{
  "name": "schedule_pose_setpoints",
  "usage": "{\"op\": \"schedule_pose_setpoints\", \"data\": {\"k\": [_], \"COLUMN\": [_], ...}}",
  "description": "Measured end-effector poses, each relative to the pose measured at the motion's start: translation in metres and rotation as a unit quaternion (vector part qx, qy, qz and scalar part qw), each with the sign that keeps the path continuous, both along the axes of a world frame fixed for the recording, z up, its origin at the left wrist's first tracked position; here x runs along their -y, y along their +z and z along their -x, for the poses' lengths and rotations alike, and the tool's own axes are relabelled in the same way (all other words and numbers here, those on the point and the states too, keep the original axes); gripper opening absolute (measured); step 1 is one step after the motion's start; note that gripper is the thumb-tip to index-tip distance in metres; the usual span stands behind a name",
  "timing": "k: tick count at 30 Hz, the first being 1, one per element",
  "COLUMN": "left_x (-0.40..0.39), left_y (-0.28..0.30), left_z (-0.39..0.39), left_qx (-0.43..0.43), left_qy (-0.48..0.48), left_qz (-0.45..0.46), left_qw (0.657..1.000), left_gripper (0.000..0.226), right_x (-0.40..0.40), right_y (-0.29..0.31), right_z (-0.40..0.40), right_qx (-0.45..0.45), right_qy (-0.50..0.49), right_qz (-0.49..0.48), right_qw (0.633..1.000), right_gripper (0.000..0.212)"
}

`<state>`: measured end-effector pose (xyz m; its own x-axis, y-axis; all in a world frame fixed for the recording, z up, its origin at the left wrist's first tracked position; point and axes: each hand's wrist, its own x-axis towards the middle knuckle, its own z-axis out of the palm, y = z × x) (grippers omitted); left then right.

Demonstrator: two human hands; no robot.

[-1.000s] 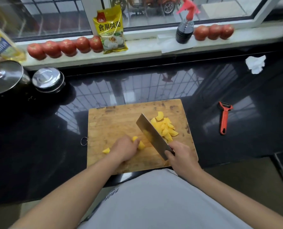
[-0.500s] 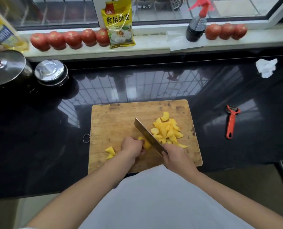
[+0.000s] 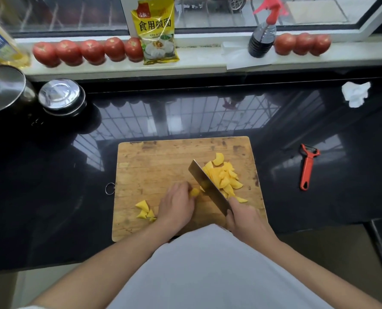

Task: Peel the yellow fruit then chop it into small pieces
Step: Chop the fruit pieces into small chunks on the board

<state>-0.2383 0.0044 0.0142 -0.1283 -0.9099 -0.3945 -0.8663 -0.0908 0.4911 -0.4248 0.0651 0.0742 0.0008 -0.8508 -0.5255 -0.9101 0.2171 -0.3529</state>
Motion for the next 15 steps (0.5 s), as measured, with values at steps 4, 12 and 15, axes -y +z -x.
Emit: {"op": "schedule_pose_setpoints", "data": {"k": [4,12,15], "left_x": [-0.005,-0.022,-0.025], "left_y": [-0.007,-0.026,-0.027], "left_z": [-0.015,-0.041,-0.040], "left_qx": [-0.006,0.000,0.005], "left_qy": [-0.044,-0.215,-0.224], "left_qz": [0.014,0.209,0.215], "left_qw": [0.999,0.954,0.951], "left_gripper": [0.020,0.016,0.024], "right_x": [-0.006,-0.017,-0.019], "right_y": [0.006,0.009,0.014], "right_z": [0.001,-0.006,-0.009], "right_qx": [-0.028,-0.036,-0.042], "right_qy": [0.061,0.092,0.121], "right_qz": [-0.018,-0.011,-0.020], "right_qw": [0.998,0.995,0.992], "right_gripper": [0.005,0.007,0.004]}}
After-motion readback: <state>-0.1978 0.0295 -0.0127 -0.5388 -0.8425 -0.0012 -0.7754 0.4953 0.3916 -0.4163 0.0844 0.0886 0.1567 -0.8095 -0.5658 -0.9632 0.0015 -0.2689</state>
